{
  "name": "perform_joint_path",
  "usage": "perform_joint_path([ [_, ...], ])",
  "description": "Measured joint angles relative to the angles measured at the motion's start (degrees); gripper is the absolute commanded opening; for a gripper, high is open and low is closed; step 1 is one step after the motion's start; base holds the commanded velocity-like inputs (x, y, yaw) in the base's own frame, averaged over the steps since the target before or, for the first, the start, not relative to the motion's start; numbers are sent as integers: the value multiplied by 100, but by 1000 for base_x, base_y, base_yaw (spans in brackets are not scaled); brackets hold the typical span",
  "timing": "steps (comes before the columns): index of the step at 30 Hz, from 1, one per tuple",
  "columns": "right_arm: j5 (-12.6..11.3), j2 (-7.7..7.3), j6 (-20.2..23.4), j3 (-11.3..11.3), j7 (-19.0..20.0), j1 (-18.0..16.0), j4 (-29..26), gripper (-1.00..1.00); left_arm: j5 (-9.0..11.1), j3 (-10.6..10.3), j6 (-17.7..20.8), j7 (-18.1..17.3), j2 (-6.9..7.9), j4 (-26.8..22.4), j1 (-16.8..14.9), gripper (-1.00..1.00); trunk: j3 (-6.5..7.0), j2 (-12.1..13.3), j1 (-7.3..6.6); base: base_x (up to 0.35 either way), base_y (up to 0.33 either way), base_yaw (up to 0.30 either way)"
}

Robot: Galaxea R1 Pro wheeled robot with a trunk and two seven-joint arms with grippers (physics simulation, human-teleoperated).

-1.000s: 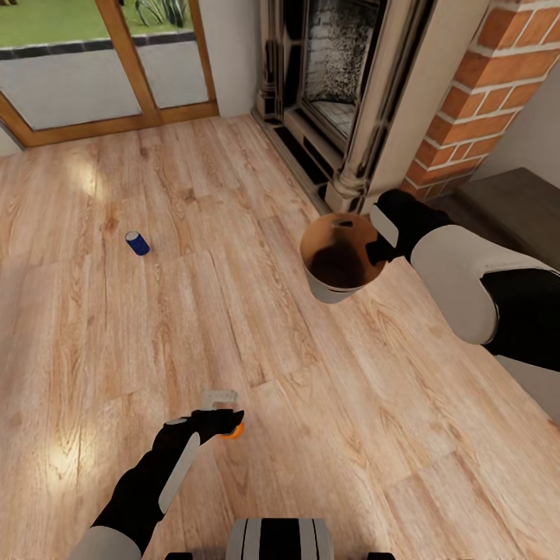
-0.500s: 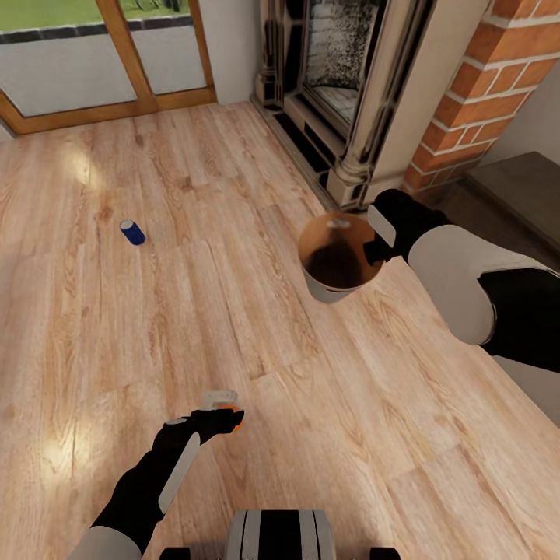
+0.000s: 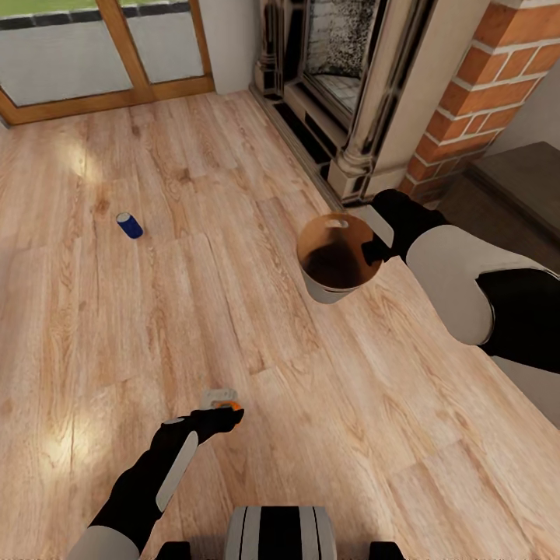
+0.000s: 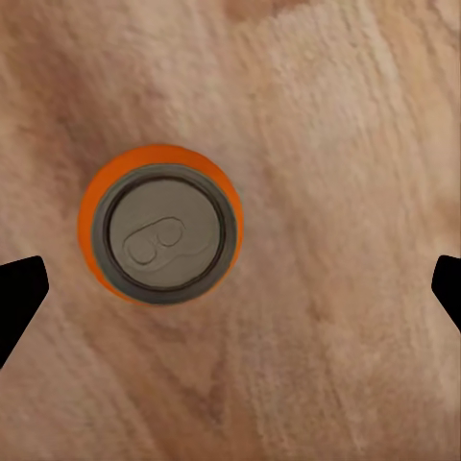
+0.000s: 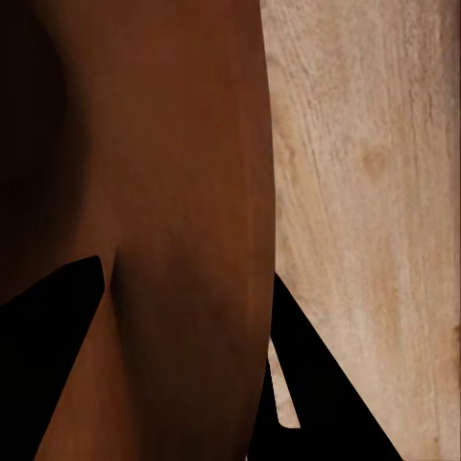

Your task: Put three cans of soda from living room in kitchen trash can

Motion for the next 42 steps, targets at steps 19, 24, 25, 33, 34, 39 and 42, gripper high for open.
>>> perform_joint_path([
  [19, 5, 31, 0, 13, -1, 0, 8, -100, 487, 512, 23, 1, 33, -432, 0, 100, -171, 0, 0, 0, 0, 0],
  [24, 20, 37, 0, 19, 2, 8, 19, -100, 490, 760, 42, -5, 29, -592, 0, 100, -251, -79, 44, 0, 0, 0],
  [25, 25, 37, 0, 17, 0, 8, 17, -100, 490, 765, 41, -5, 29, -595, 0, 100, -278, -119, 66, 0, 0, 0],
  [33, 23, 38, 0, 14, 2, 13, 20, -100, 490, 781, 44, -6, 28, -613, 0, 100, -494, -440, 242, 0, 0, 0],
  [34, 22, 38, 0, 21, -1, 17, 16, -100, 490, 782, 45, -6, 28, -617, 0, 100, -503, -441, 242, 0, 0, 0],
  [39, 28, 38, 0, 22, -2, 24, 10, -100, 490, 784, 46, -6, 28, -623, 0, 100, -548, -441, 242, 0, 0, 0],
  [42, 29, 38, 0, 22, -2, 26, 8, -100, 490, 782, 46, -6, 28, -624, 0, 100, -575, -441, 242, 0, 0, 0],
])
